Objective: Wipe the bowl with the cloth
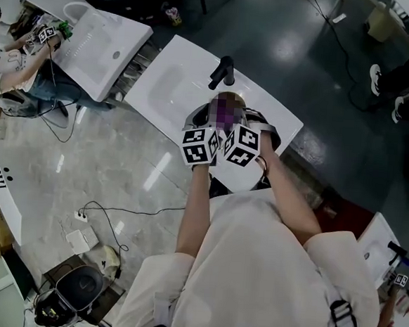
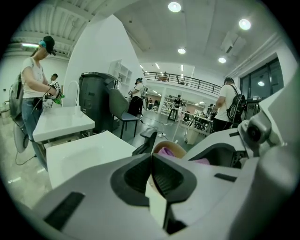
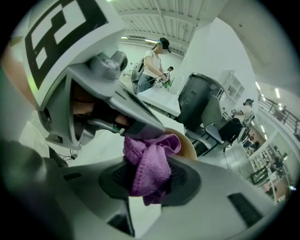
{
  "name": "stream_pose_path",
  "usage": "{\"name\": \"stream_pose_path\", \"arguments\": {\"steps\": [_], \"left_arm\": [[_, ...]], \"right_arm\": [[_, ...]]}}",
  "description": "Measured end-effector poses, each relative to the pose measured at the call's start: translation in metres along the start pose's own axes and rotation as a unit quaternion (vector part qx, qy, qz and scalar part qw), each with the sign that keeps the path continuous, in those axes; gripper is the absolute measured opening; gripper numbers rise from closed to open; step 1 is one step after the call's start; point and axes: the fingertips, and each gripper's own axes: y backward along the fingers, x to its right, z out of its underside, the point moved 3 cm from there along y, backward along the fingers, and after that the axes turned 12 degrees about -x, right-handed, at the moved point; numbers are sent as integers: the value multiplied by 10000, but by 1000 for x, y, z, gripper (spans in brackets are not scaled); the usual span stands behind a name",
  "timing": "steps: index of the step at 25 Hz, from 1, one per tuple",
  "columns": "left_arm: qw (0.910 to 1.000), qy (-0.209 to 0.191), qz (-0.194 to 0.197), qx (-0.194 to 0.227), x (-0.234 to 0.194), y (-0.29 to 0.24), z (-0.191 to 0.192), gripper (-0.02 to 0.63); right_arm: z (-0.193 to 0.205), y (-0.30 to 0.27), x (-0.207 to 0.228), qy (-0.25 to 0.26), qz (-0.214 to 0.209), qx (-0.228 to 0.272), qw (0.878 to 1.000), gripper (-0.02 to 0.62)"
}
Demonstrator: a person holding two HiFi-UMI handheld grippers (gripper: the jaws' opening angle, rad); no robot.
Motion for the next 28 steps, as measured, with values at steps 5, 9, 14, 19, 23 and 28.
{"name": "stream_pose_path", "arguments": {"steps": [5,9,14,19,23,28], "left_arm": [[9999,-43,95,-9,0,6,5,14],[9997,-215,89,-34,4,7,2,14],[9992,-384,87,-64,11,8,0,14],[9997,-208,101,-89,10,6,6,14],[9999,-116,12,-90,0,7,9,13],[9998,-208,-36,-70,-4,5,2,14]], "right_arm": [[-9,-3,8,-141,22,200,9997,121],[-7,-4,18,-241,108,266,9993,123],[-2,-2,37,-476,345,247,9980,123],[7,0,52,-639,320,176,9973,121],[14,3,43,-539,261,146,9981,120],[20,9,30,-467,238,99,9986,118]]}}
